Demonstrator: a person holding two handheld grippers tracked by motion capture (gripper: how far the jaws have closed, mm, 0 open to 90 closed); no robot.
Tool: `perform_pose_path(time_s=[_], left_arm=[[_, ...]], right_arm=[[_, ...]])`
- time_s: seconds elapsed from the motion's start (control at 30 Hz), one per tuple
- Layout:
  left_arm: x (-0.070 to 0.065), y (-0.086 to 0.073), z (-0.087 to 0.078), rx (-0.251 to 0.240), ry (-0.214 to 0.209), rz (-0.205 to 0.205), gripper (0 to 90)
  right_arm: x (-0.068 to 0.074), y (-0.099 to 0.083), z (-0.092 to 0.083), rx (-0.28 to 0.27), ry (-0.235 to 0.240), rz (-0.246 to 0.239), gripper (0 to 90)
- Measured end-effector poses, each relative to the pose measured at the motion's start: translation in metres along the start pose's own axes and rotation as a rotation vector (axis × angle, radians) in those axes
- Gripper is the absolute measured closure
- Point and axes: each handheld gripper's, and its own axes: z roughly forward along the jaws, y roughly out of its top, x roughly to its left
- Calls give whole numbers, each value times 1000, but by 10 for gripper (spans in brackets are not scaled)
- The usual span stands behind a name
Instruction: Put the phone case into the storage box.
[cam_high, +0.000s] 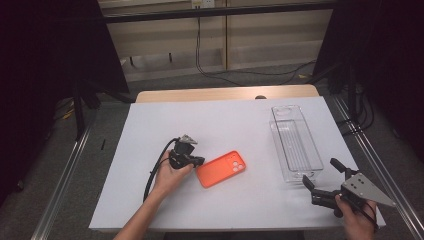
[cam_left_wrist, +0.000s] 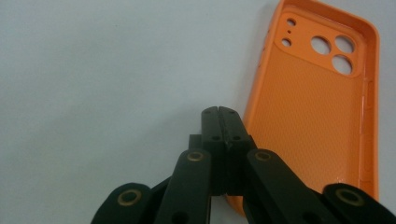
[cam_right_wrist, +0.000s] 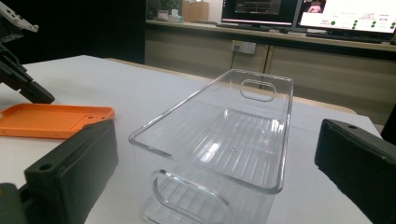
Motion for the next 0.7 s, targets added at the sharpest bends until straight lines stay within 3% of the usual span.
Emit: perform_pose_path(time_s=[0.3, 0.43, 0.63, 0.7], left_arm=[[-8, -6, -4, 6, -17, -7, 900], [-15, -9, -6, 17, -18, 13, 900], [-13, -9, -7, 11, -30, -4, 889], [-12, -8, -8, -2, -17, 10, 873]], right_arm=[[-1, 0, -1, -4, 8, -1, 0], [-1, 0, 0, -2, 8, 1, 0], [0, 0, 0, 1, 8, 2, 0], [-1, 0, 0, -2, 5, -1, 0]])
